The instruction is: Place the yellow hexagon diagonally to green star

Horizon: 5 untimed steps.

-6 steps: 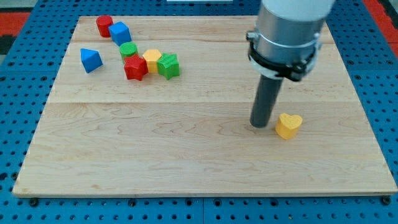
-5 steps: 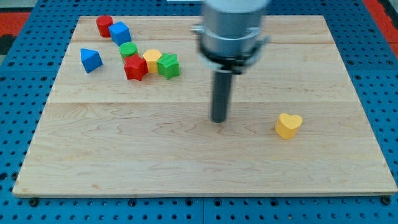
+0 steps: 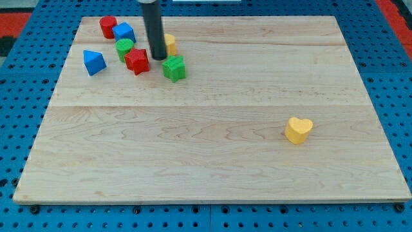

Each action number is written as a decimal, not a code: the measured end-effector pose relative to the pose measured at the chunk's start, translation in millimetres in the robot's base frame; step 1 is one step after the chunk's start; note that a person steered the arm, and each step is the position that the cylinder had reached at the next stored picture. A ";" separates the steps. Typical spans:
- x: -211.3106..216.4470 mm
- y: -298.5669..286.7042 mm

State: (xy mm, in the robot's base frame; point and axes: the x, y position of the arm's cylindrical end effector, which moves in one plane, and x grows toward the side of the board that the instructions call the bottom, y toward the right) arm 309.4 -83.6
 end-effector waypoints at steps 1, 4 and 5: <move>-7.6 -36.1; -62.1 175.8; -66.7 179.3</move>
